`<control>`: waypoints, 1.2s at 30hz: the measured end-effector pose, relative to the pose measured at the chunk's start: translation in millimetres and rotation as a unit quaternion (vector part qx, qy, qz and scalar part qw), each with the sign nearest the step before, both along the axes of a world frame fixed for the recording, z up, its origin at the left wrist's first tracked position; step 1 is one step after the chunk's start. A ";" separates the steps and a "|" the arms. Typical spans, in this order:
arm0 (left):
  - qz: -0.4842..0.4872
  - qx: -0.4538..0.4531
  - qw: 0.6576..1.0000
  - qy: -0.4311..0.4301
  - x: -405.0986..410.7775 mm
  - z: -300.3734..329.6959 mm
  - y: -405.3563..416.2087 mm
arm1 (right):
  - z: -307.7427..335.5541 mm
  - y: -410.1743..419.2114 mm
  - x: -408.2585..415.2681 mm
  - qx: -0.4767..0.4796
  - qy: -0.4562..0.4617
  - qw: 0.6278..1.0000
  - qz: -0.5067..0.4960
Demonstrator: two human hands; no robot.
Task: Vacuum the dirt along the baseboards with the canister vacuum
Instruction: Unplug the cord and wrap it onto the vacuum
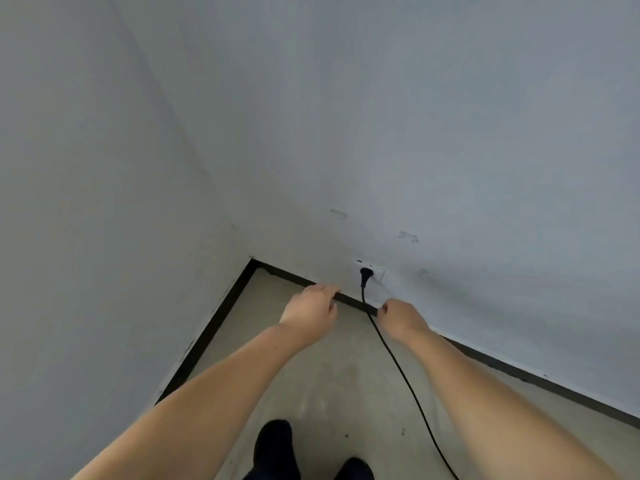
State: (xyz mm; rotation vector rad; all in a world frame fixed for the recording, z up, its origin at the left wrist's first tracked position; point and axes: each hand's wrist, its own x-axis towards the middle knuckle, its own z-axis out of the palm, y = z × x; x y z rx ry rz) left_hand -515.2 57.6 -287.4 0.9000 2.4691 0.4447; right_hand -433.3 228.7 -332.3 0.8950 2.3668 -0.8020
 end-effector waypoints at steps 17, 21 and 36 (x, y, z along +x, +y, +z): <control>-0.214 0.173 0.791 0.547 -165.6 -329.6 139.6 | -251.0 21.3 -130.6 -0.126 0.373 0.866 -0.309; -0.205 0.165 0.802 0.536 -157.4 -328.5 136.7 | -242.7 0.5 -118.9 -0.140 0.352 0.871 -0.314; -0.195 0.185 0.894 -0.360 85.1 -19.5 23.8 | 127.4 -29.4 28.3 -0.343 0.514 0.613 -0.492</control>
